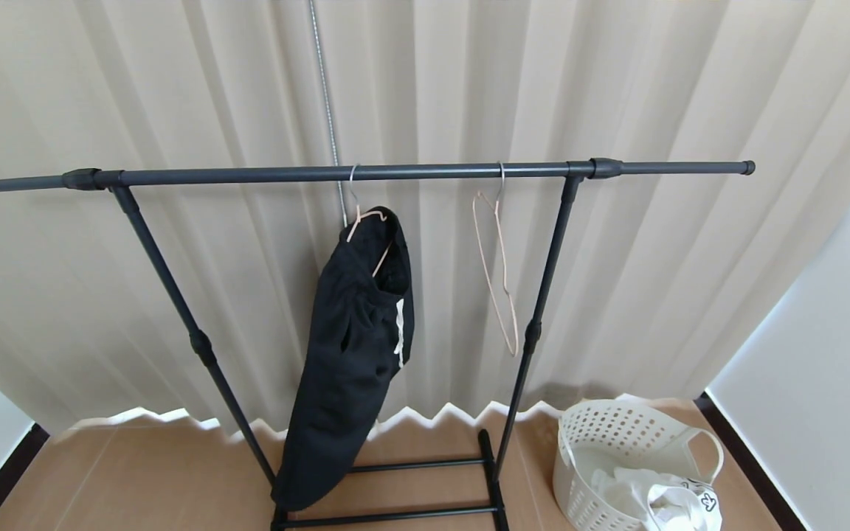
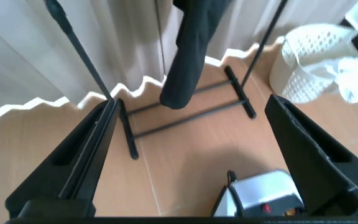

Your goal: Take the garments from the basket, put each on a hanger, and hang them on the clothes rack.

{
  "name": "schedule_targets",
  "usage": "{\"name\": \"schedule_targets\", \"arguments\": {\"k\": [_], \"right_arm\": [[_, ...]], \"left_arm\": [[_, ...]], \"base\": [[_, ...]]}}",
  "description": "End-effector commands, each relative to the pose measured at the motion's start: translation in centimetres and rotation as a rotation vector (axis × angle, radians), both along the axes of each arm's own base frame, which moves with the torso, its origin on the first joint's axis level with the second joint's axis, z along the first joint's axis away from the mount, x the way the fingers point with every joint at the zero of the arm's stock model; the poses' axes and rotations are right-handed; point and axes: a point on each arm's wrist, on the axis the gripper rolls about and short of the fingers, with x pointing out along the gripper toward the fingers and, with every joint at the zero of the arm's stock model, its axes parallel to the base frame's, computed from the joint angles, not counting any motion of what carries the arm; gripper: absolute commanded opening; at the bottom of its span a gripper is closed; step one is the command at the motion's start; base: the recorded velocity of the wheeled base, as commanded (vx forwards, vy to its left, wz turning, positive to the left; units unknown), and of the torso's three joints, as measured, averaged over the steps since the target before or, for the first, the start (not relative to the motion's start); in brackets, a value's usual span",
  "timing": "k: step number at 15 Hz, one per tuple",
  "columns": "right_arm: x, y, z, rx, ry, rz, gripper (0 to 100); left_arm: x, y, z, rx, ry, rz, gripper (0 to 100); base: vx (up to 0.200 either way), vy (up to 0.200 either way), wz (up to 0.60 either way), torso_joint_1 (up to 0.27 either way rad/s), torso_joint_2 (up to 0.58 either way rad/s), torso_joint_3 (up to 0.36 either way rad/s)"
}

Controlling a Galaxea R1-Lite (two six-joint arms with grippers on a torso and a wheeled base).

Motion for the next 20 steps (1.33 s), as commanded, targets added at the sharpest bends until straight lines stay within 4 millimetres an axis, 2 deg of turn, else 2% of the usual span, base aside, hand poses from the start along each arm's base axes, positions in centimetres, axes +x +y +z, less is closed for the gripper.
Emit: {"name": "schedule_targets", "arguments": {"k": [1,3,9,13,20], "right_arm": [[-0.7,-0.1,0.0,0.019,-0.084,-0.043,100],[-1.2,-0.2,-0.1,0.033,-0.142,-0.112,100],[-2.5,-0.1,-0.3,0.047,-0.307,-0.202,100],[-2.6,-0.1,-0.6,0.128,-0.282,-0.221,100],[-2.6,-0.1,-0.5,0.202,-0.276,-0.221,100]], "left_arm": [[-0.6,0.3,0.1,-0.023,-0.066,0.086,100],[-1.1,0.5,0.1,-0.031,-0.122,0.211,100],[-2.9,0.6,0.0,-0.032,-0.319,0.388,100],[-3.7,0.4,-0.2,-0.051,-0.401,0.324,100],[-3.6,0.2,-0.7,-0.114,-0.349,0.224,100]], "base": [[0.000,0.000,0.00,0.000,0.00,0.000],[0.000,0.000,0.00,0.000,0.00,0.000],[0.000,0.000,0.00,0.000,0.00,0.000],[0.000,0.000,0.00,0.000,0.00,0.000],[0.000,0.000,0.00,0.000,0.00,0.000]]}}
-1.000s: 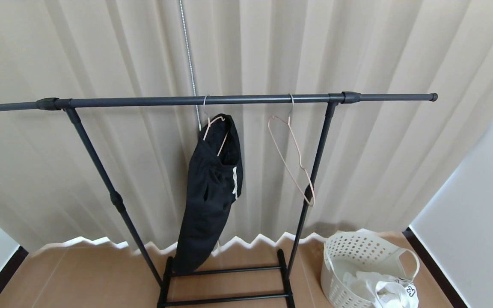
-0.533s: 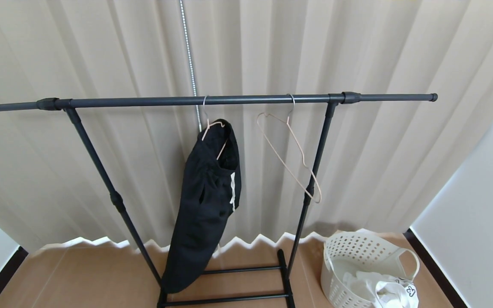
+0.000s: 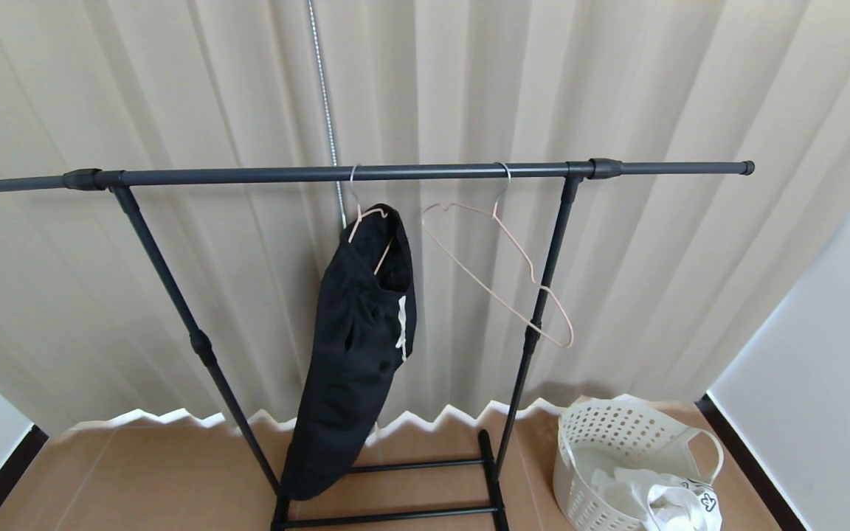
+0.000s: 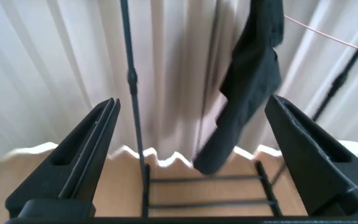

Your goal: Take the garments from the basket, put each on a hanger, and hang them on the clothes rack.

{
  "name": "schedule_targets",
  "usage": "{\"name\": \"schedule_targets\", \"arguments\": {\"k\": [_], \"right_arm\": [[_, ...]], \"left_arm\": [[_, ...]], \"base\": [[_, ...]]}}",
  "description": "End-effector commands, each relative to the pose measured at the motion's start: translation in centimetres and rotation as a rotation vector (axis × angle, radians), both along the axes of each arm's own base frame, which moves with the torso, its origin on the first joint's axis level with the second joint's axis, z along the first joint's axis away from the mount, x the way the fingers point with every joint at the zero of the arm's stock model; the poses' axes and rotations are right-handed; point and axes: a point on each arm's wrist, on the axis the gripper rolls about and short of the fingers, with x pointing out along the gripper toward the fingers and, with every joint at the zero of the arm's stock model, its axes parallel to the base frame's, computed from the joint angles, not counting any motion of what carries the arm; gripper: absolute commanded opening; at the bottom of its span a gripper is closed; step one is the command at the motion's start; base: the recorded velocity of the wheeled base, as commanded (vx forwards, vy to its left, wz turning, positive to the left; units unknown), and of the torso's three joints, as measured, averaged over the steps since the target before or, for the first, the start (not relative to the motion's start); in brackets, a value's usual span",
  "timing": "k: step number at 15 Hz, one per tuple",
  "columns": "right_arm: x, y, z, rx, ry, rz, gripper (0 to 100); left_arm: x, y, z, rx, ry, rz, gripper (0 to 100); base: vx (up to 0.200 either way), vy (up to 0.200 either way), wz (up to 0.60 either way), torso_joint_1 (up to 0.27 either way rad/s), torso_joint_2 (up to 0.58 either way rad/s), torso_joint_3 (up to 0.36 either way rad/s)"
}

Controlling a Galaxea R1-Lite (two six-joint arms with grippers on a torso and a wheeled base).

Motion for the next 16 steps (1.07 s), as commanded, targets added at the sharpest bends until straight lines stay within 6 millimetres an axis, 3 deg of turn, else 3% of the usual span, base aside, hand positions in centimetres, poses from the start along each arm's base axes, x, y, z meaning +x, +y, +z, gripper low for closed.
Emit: {"name": "schedule_targets", "arguments": {"k": [1,9,16], "right_arm": [[0.00,0.00,0.00,0.000,0.000,0.001,100],[0.00,0.00,0.00,0.000,0.000,0.001,100],[0.00,0.00,0.00,0.000,0.000,-0.001,100]], "left_arm": [[0.01,0.00,0.00,-0.001,0.000,-0.003,100],[0.01,0.00,0.00,-0.006,0.000,0.002,100],[0.01,0.01,0.00,-0.006,0.000,0.002,100]], "base": [[0.000,0.000,0.00,0.000,0.00,0.000],[0.000,0.000,0.00,-0.011,0.02,0.014],[0.000,0.000,0.00,-0.138,0.33,0.185]]}}
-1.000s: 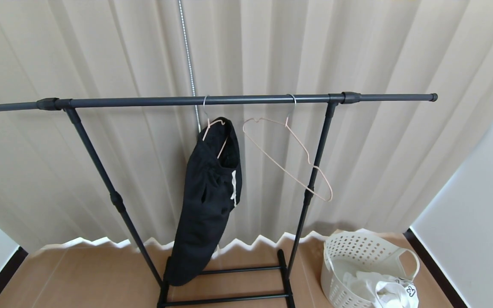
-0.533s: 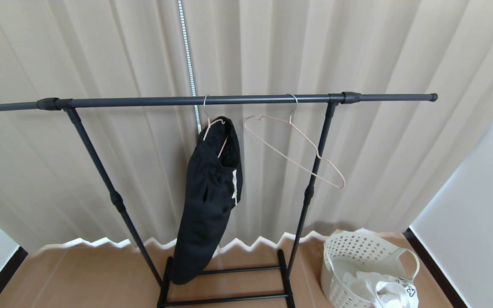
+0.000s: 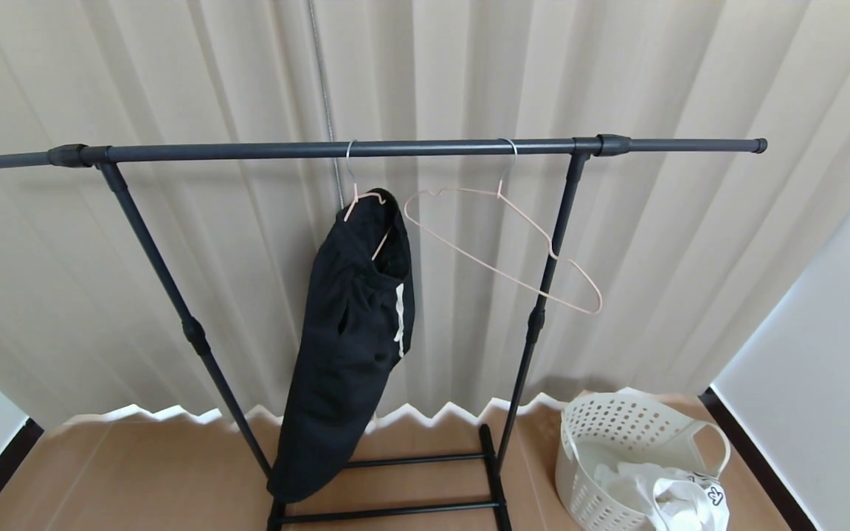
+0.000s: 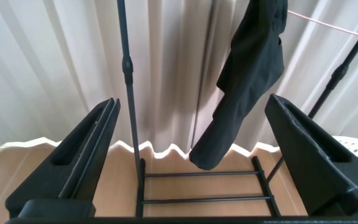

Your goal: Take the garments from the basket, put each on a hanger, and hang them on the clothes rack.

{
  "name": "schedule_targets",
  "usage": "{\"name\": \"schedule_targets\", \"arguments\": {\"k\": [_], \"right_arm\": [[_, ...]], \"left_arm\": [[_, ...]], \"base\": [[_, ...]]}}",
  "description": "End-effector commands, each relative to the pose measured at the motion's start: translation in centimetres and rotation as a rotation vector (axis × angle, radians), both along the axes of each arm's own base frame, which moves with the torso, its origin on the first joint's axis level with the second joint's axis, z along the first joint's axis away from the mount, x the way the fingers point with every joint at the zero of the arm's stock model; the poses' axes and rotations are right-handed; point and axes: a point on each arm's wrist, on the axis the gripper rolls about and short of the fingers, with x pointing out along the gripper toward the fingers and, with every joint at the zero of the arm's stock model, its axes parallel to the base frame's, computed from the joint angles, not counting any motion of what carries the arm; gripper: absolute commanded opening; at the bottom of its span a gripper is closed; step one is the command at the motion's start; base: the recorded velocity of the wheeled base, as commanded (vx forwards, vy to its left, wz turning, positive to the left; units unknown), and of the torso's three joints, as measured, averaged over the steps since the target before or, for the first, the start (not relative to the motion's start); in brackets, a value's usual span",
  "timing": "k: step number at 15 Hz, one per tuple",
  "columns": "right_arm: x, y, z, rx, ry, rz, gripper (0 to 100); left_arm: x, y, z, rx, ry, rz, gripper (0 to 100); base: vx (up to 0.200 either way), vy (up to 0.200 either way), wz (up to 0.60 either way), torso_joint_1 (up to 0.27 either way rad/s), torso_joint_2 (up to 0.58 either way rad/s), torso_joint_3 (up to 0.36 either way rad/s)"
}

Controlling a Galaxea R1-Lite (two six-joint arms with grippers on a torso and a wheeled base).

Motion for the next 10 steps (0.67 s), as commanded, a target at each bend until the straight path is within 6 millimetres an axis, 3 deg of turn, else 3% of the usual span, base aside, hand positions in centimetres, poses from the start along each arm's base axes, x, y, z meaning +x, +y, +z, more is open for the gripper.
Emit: {"name": "schedule_targets", "arguments": {"k": [1,10], "right_arm": [[0.01,0.00,0.01,-0.001,0.000,0.001,100],[0.01,0.00,0.01,-0.001,0.000,0.001,100]], "left_arm": [[0.02,0.00,0.01,0.000,0.002,0.001,100],[0.02,0.00,-0.01,0.000,0.003,0.000,100]], "base": [[0.000,0.000,0.00,-0.139,0.35,0.207],[0.000,0.000,0.00,-0.162,0.40,0.239]]}}
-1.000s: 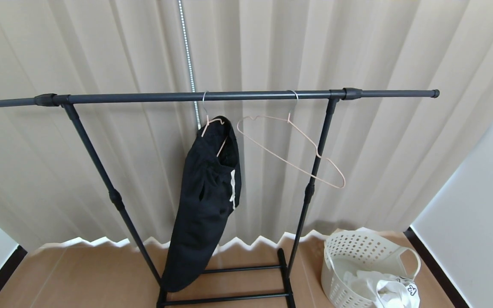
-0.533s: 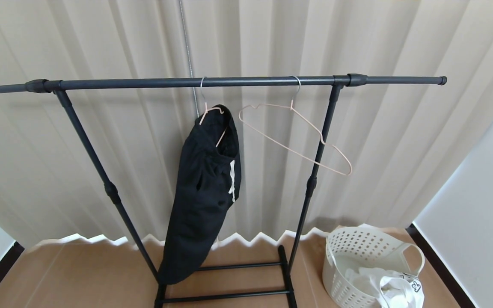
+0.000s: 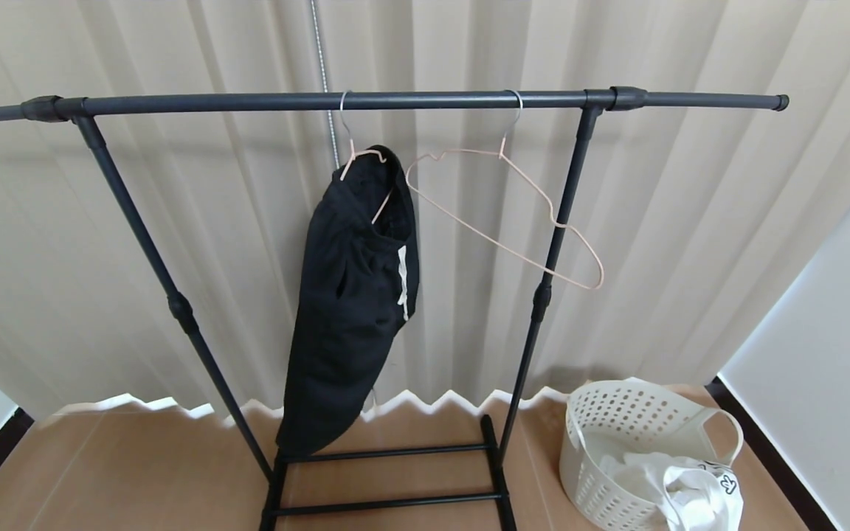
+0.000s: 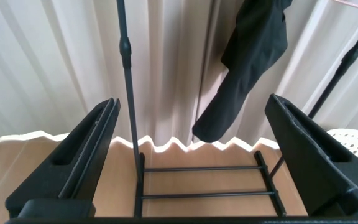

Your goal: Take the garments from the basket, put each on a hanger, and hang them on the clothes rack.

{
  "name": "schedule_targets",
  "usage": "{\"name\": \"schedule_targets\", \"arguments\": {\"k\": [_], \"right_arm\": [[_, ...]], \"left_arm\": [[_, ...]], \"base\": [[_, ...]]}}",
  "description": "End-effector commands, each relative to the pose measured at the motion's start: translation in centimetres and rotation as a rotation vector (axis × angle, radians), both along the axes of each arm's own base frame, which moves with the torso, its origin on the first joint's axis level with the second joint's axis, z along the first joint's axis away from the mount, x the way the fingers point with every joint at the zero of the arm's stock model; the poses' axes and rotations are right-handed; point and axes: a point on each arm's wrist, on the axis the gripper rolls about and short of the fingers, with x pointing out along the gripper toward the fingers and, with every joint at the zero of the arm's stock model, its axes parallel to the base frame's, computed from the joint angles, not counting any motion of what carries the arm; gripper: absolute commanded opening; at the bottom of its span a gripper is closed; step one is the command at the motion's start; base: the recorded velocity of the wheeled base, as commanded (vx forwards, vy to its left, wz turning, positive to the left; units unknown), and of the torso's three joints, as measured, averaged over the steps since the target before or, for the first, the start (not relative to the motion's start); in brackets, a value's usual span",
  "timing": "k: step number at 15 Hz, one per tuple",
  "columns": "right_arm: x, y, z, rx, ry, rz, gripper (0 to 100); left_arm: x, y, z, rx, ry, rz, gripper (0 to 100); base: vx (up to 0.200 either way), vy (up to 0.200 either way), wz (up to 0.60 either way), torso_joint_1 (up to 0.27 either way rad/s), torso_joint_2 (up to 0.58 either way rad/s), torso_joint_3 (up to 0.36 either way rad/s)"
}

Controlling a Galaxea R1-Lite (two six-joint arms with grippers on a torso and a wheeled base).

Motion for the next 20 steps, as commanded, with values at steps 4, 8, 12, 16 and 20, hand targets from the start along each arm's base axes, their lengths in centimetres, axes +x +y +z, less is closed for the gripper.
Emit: {"name": "schedule_targets", "arguments": {"k": [4,8,12,16,20], "right_arm": [[0.01,0.00,0.01,-0.001,0.000,0.001,100],[0.01,0.00,0.01,-0.001,0.000,0.001,100],[0.01,0.00,0.01,-0.001,0.000,0.001,100],[0.01,0.00,0.01,0.001,0.000,0.001,100],[0.01,0.00,0.01,-0.001,0.000,0.001,100]], "left_arm": [[0.01,0.00,0.02,-0.001,0.000,-0.001,100],[0.01,0.00,0.02,-0.001,0.000,0.002,100],[0.01,0.00,0.02,-0.001,0.000,0.001,100],[0.01,0.00,0.02,-0.001,0.000,0.001,100],[0.02,-0.01,0.00,-0.004,0.002,0.000,100]], "base": [[0.000,0.000,0.00,-0.209,0.56,0.348],[0.000,0.000,0.00,-0.181,0.53,0.350],[0.000,0.000,0.00,-0.143,0.50,0.354],[0.000,0.000,0.00,-0.113,0.48,0.362],[0.000,0.000,0.00,-0.071,0.45,0.378]]}}
